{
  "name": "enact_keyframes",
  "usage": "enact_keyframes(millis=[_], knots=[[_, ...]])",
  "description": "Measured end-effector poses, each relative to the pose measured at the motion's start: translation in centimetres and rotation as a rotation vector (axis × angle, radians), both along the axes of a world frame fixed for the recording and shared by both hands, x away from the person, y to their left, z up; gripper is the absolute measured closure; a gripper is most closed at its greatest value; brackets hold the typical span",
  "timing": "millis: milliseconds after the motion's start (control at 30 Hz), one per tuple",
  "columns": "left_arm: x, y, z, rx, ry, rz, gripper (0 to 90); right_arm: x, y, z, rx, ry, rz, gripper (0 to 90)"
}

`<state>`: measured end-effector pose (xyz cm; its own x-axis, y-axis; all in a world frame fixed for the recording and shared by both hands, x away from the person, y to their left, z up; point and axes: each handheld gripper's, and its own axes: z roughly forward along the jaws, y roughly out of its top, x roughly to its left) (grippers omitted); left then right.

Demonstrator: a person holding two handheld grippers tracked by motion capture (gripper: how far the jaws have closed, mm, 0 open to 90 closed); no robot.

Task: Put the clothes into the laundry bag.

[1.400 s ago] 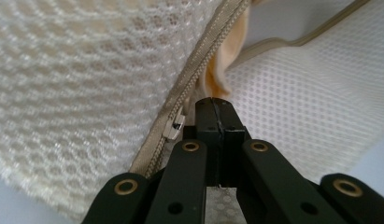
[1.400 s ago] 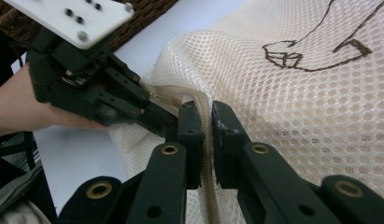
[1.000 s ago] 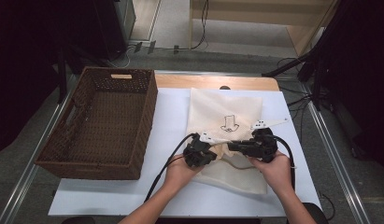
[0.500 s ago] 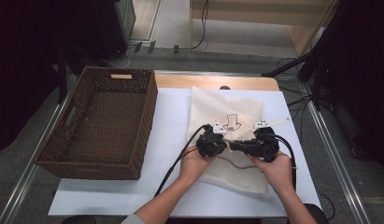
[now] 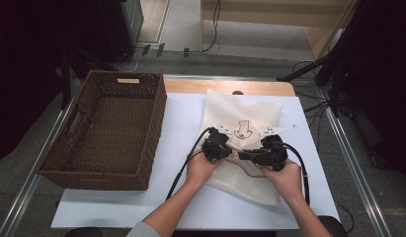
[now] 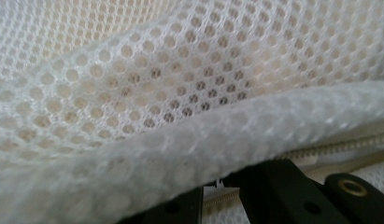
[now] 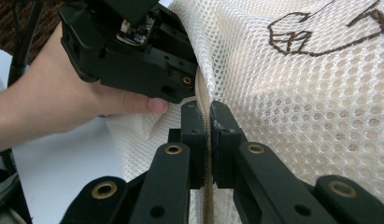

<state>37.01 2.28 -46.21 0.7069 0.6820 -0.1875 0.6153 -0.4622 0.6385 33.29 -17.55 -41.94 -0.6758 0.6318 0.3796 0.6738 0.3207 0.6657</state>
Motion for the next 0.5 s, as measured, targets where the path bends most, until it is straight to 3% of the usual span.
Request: enact_keyframes(millis=[200,500], knots=[[-0.1,0.6,0.4,-0.021,0.034,-0.028,84.8,0.0,-0.1,0.0,0.001,0.002,-0.003,86.1],[-1.1,1.9,2.0,-0.063,0.078,-0.079,68.9,0.0,-0.3,0.2,0.013,-0.005,-0.008,85.9]])
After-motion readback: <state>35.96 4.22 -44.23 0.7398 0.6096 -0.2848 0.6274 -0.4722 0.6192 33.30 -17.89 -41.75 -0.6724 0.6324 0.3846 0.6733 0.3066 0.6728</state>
